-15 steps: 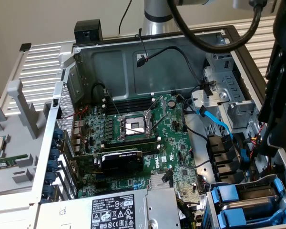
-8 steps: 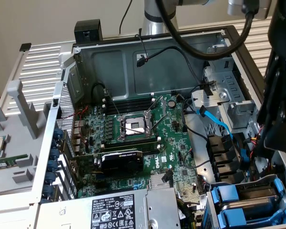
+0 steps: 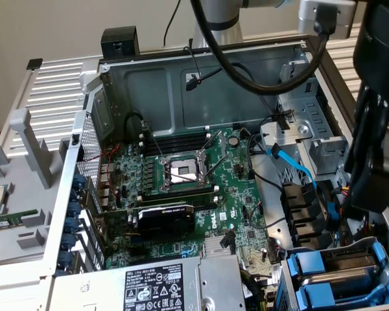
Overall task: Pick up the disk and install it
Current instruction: 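Insert the first disk wire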
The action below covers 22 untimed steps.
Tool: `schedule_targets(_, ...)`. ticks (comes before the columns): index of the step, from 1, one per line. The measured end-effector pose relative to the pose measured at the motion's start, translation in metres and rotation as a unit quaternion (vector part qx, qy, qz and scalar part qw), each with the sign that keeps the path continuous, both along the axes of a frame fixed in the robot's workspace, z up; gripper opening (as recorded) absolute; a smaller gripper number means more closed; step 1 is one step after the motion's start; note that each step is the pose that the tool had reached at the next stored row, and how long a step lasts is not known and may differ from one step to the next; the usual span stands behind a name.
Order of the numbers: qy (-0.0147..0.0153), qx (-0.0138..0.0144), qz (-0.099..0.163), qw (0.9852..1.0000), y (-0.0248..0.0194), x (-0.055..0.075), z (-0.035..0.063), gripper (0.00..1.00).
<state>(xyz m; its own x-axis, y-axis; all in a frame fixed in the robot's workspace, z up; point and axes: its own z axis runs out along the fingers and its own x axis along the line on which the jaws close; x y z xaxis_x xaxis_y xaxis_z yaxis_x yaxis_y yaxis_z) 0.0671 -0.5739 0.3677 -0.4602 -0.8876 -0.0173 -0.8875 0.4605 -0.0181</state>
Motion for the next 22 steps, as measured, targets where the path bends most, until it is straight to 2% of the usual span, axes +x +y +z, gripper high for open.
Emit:
schedule_targets(9, -0.0021, 0.0, -0.02, 0.9998, 0.0028, 0.0, -0.0123, 0.57)
schedule_targets(13, -0.0027, 0.0001, -0.025, 0.9997, 0.0038, 0.0, -0.0148, 0.57)
schedule_targets(14, -0.0027, 0.0, -0.025, 0.9997, 0.004, 0.0, -0.015, 0.49)
schedule_targets(15, -0.0027, 0.0002, -0.026, 0.9997, 0.0042, 0.0, -0.0153, 0.49)
schedule_targets(17, -0.0027, 0.0, -0.026, 0.9996, 0.0043, 0.0, -0.0152, 0.36)
schedule_targets(20, -0.0028, 0.0, -0.027, 0.9996, 0.005, 0.0, -0.0152, 0.35)
schedule_targets(22, -0.0031, 0.0, -0.027, 0.9996, 0.0072, 0.0, -0.0152, 0.35)
